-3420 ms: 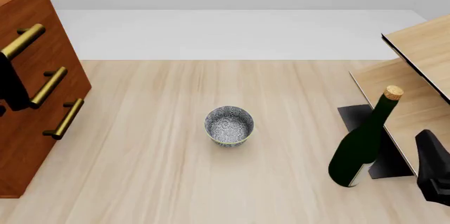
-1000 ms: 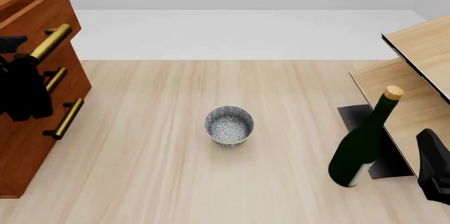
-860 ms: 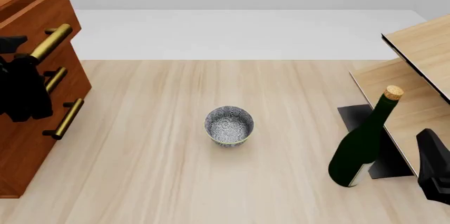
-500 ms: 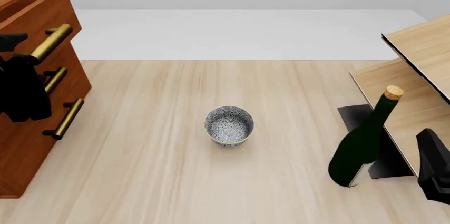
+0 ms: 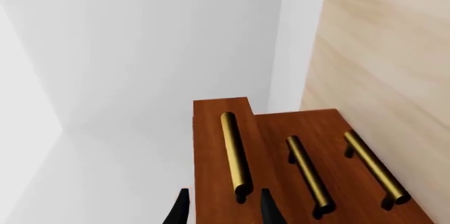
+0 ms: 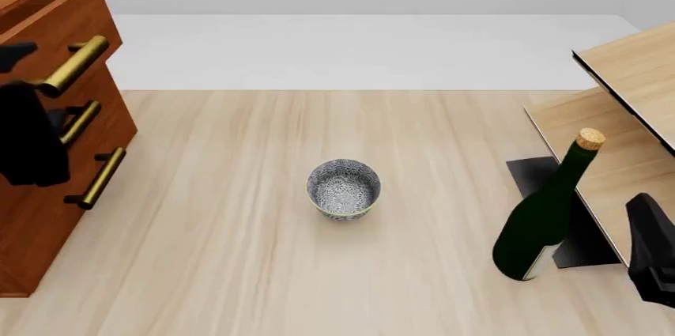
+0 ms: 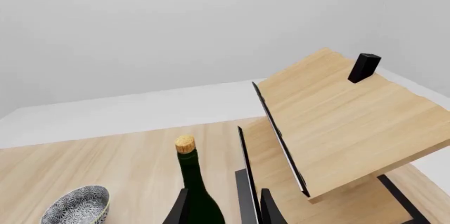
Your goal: Close the bottom drawer of the cabinet and open the top drawer.
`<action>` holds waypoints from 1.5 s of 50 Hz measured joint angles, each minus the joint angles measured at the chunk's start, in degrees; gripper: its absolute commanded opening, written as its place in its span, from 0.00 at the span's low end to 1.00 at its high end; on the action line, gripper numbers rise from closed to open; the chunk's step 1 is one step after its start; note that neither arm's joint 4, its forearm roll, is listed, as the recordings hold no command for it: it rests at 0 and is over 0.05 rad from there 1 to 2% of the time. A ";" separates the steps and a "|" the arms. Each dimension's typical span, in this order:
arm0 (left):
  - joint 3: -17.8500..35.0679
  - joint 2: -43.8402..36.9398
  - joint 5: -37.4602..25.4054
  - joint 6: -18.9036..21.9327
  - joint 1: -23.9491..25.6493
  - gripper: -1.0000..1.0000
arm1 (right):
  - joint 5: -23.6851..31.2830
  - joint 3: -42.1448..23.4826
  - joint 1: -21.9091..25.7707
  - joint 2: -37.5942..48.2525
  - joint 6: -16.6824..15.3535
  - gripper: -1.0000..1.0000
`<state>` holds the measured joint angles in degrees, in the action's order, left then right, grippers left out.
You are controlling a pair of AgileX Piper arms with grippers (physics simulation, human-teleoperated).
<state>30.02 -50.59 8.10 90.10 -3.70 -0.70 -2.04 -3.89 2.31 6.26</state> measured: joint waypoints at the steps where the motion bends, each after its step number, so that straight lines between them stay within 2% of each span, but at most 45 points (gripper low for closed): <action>1: 0.08 0.21 -0.18 -0.01 0.12 1.00 | 0.00 -0.01 -0.01 0.00 0.01 1.00; 9: 2.05 1.09 -2.71 -1.52 1.16 1.00 | -0.02 -0.07 -0.08 -0.01 0.11 1.00; 15: 7.07 1.08 -9.03 -5.66 2.58 1.00 | -0.21 -0.08 -0.19 0.12 0.23 1.00; 19: 13.73 0.62 -17.29 -10.65 4.19 1.00 | -0.45 -0.08 -0.32 0.31 0.33 1.00; 30: 36.49 -4.45 -40.41 -24.67 8.30 1.00 | -0.55 -0.13 -0.34 0.33 0.41 1.00; 42: 54.97 -10.90 -56.74 -34.30 8.17 1.00 | -0.29 -0.24 -0.19 0.09 0.41 1.00; 50: 63.43 -14.70 -64.81 -39.56 6.68 1.00 | -0.28 -0.26 -0.20 0.09 0.38 1.00; 59: 73.35 -19.31 -72.46 -47.57 5.54 1.00 | -0.15 -0.26 -0.12 -0.03 0.34 1.00; 66: 77.47 -21.36 -75.24 -53.18 4.88 1.00 | -0.05 -0.27 -0.12 -0.13 0.33 1.00; 75: 80.32 -23.17 -76.86 -59.49 4.51 1.00 | 0.02 -0.28 -0.11 -0.22 0.32 1.00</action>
<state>110.34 -73.76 -68.76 30.61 0.81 -0.68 -2.33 -4.00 2.10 6.59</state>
